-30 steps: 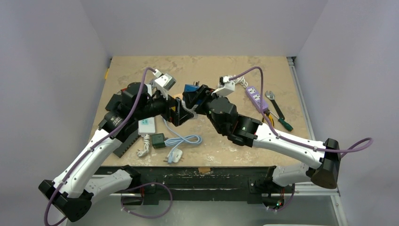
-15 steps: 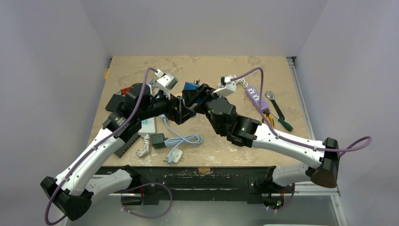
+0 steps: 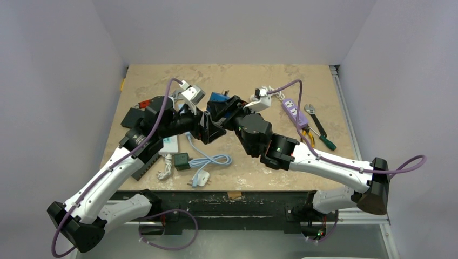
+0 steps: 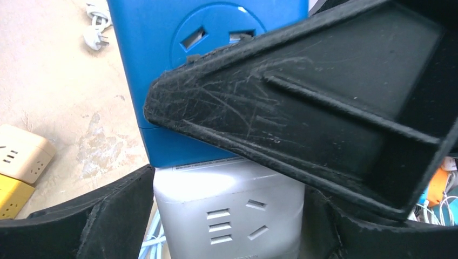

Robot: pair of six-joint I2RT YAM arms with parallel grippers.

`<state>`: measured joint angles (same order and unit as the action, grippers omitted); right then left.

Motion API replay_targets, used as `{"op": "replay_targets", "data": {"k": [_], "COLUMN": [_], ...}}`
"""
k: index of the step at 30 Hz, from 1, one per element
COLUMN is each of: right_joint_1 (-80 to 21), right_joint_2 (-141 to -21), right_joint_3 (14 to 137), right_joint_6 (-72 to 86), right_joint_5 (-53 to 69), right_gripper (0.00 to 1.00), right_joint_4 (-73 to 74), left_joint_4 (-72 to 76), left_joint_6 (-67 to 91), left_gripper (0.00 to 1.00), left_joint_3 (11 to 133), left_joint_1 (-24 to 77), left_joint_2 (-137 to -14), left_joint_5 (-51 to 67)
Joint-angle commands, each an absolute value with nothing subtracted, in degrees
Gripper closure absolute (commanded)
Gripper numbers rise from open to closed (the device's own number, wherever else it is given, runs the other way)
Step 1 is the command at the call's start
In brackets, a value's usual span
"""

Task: Pull the plug off the socket
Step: Remove the plug from the socket.

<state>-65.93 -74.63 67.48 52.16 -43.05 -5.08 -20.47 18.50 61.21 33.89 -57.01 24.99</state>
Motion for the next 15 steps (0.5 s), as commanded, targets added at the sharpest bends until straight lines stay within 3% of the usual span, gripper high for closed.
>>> {"op": "replay_targets", "data": {"k": [1,5,9,13,15], "right_joint_1": [-67.41,-67.49,-67.97,-68.22,-68.20], "right_joint_2": [-73.75,-73.74,-74.09,-73.71,-72.65], "right_joint_3": [68.64,68.14,67.58,66.80,66.18], "right_joint_6": [53.71,54.32,54.62,54.71,54.30], "right_joint_5": [-43.33,-42.97,-42.11,-43.93,-45.74], "right_gripper": [1.00,1.00,1.00,1.00,1.00], "right_joint_4": [-10.51,-10.63,-10.54,-9.76,-9.74], "left_joint_4": [-16.61,-15.89,-15.31,-16.48,-17.58], "left_joint_6": [19.34,18.98,19.25,18.76,17.96], "left_gripper": [0.20,0.43,0.59,0.89,0.99], "left_joint_3": [60.56,61.09,61.81,62.35,62.24], "left_joint_1": [33.82,33.56,32.87,32.27,32.28], "left_joint_2": [-56.54,-56.43,-56.63,-56.47,-56.34], "left_joint_5": [24.76,24.36,24.20,24.12,24.17]}}
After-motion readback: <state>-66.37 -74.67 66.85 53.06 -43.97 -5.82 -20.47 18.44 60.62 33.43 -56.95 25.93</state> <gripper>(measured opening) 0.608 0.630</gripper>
